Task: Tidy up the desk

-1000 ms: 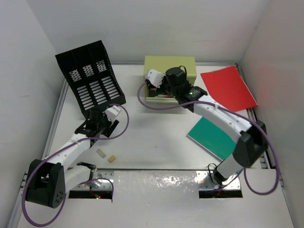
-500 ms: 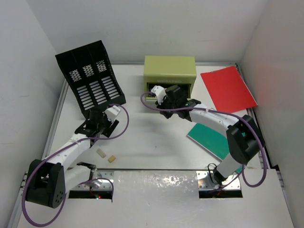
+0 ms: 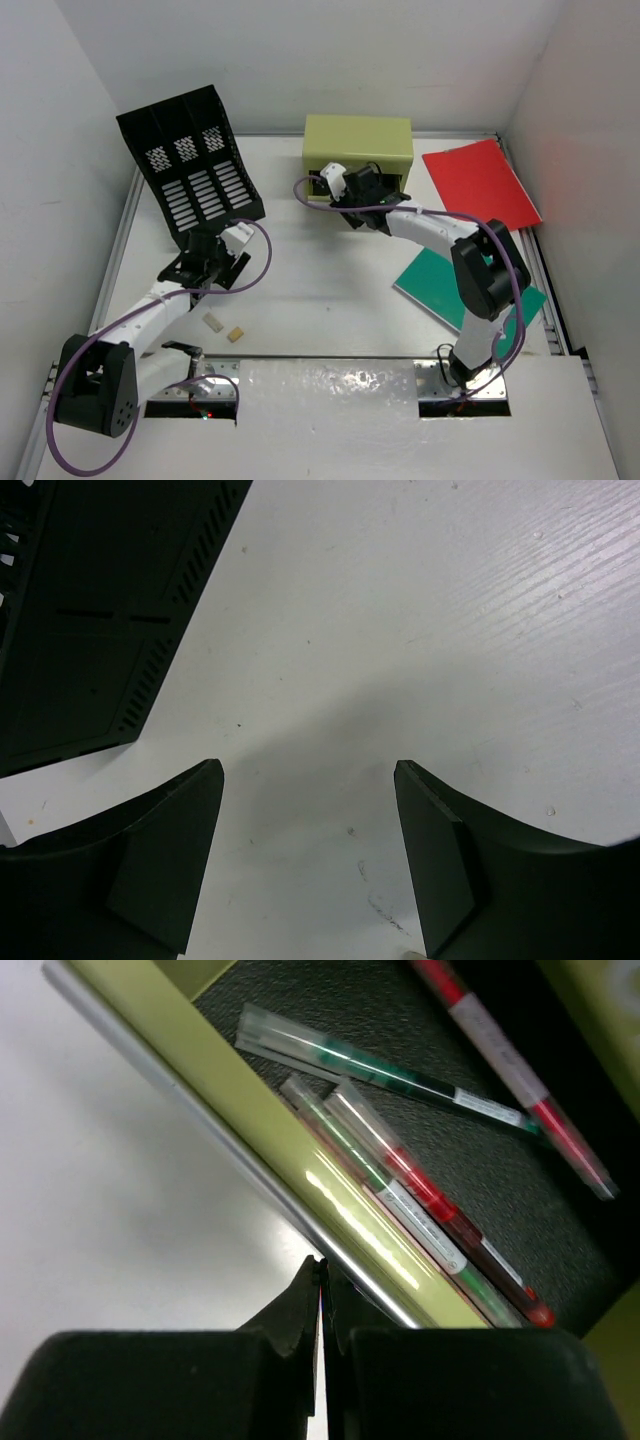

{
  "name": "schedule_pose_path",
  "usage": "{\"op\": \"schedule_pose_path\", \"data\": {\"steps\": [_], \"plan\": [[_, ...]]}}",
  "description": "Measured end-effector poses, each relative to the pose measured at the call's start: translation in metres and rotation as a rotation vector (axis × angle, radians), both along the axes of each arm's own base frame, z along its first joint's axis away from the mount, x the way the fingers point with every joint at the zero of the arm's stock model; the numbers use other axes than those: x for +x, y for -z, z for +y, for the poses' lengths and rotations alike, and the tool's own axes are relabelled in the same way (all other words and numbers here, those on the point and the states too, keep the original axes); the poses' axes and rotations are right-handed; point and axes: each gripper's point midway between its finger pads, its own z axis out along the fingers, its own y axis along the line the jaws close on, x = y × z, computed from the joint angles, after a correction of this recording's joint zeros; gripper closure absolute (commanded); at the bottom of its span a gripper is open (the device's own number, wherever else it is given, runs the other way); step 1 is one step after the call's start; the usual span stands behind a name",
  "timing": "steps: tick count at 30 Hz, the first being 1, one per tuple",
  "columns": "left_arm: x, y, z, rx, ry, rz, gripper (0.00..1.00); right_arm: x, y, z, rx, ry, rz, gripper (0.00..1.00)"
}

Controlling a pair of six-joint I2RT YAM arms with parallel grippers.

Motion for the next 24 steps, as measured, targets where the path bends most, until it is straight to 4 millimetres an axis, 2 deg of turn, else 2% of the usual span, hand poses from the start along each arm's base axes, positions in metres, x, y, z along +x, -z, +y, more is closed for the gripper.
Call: {"op": "schedule_pose_path", "data": {"steps": [6,9,24], "plan": [[0.0,0.0,0.0,0.0,0.0,0.001,0.32,0.034,-0.008,-0.016,-0.017,0.063,-0.061,1.0],[0.0,0.0,0.0,0.001,0.001,0.002,0.32,0.045,-0.01,-0.023,-0.025,0.083,-0.085,1.0],[-0.001,0.005,0.0,0.005,0.001,0.019,0.33,0.055,-0.008,-0.022,-0.047,0.073,-0.102,1.0]]}}
